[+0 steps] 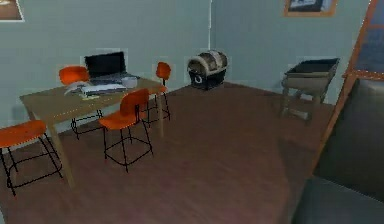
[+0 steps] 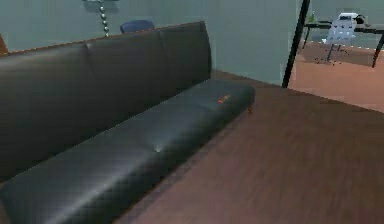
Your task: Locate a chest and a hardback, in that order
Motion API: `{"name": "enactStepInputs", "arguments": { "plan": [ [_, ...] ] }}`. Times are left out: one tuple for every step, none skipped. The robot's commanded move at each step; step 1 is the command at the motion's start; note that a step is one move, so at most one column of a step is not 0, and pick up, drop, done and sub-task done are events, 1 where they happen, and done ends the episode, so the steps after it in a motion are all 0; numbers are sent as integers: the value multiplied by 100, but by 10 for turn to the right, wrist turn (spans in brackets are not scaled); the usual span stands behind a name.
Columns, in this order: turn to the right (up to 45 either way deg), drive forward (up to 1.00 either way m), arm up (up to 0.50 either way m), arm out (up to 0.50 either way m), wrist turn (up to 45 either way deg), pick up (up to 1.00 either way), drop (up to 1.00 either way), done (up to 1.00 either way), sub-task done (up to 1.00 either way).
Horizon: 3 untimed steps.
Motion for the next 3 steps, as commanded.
{"name": "enactStepInputs", "arguments": {
  "plan": [
    [-30, 0, 0, 0, 0, 0, 0, 0, 0],
    [0, 80, 0, 0, 0, 0, 0, 0, 0],
    [120, 0, 0, 0, 0, 0, 0, 0, 0]
  ]
}}
